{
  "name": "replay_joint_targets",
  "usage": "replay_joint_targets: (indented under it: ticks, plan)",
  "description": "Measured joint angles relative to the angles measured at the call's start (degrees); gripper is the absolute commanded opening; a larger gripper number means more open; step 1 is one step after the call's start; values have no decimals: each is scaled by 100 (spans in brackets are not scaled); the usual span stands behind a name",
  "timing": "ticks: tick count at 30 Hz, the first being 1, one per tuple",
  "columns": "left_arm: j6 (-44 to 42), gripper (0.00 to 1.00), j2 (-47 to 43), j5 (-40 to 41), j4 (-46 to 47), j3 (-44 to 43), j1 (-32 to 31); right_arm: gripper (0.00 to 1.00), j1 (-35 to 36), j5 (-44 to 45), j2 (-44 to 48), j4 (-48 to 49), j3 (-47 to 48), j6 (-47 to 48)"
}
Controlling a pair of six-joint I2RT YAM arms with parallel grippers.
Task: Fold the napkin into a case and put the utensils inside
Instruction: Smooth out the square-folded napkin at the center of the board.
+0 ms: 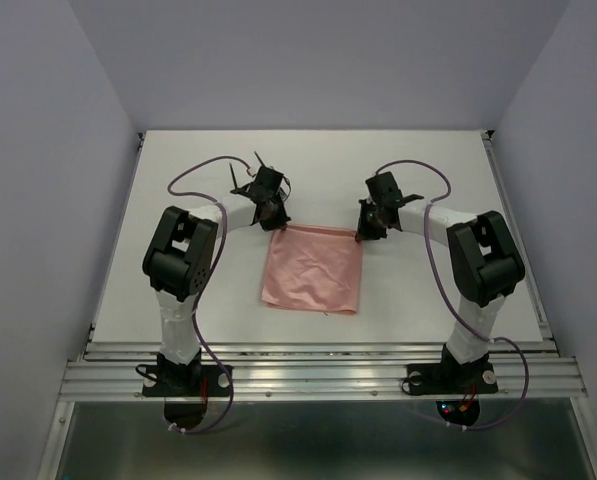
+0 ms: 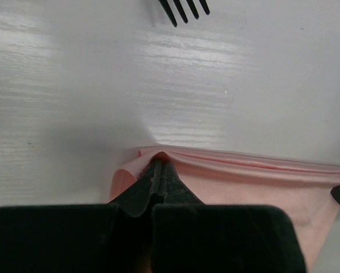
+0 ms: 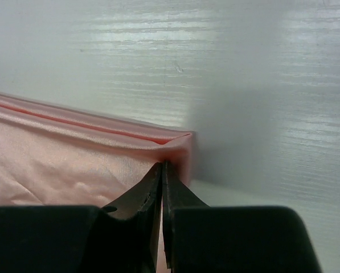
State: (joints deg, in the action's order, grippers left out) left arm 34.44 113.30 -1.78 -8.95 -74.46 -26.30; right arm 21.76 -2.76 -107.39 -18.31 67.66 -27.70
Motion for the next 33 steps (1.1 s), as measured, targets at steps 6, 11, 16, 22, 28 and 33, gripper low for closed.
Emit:
replay_joint_targets:
  ticks: [6,11,16,22,28,33]
  plan:
    - [15,0,-66,44,186,157,90,8,7,46,0,-11,28,315]
    - [55,0,-461,179,221,691,105,7,4,20,24,-55,98,588]
    - [55,0,-817,326,-52,1012,129,5,4,-326,164,-46,46,632]
    - [50,0,-1080,457,-284,1102,129,6,61,-774,841,70,-507,455]
    - [37,0,-1226,525,-328,1139,129,6,361,-1086,1537,214,-1233,109]
    - [39,0,-1097,514,-251,1283,129,6,664,-1309,1816,238,-1961,-190]
